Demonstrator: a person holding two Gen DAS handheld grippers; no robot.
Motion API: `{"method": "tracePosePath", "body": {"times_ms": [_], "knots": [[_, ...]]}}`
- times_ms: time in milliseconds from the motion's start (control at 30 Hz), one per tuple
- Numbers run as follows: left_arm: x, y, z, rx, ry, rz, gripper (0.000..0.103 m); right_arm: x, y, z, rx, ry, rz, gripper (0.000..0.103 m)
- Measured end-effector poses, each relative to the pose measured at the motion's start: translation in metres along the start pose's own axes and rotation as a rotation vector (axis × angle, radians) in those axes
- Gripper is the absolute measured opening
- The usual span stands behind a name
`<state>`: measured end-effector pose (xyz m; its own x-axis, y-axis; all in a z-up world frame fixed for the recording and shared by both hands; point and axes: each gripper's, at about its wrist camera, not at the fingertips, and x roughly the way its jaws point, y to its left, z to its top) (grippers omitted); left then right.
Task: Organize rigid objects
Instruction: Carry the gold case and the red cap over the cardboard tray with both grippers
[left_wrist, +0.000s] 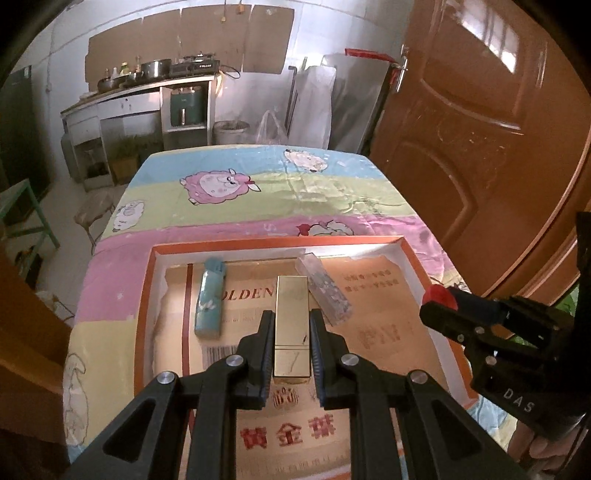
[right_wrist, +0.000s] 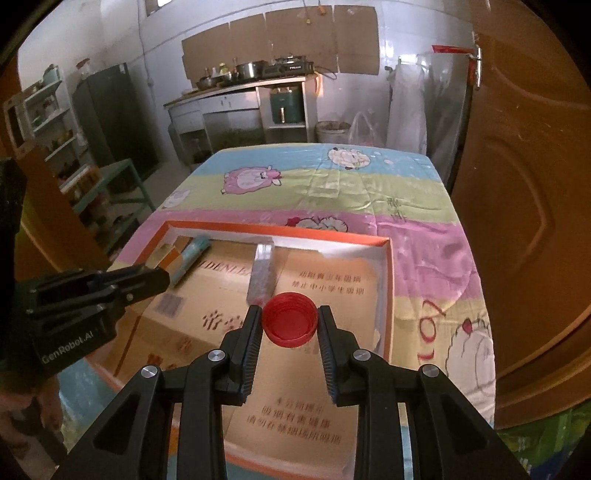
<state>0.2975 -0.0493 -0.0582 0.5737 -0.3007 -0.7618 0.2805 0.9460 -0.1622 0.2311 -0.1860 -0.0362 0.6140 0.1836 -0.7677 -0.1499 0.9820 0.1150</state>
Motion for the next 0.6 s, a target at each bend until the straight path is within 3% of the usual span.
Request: {"method": "tracePosePath", "body": {"times_ms": [600], "knots": [[0.061, 0.007, 0.026, -0.019, 0.096, 0.016, 0.018, 0.067, -0.031, 0.033, 0.017, 0.070, 0.004, 0.031]]}}
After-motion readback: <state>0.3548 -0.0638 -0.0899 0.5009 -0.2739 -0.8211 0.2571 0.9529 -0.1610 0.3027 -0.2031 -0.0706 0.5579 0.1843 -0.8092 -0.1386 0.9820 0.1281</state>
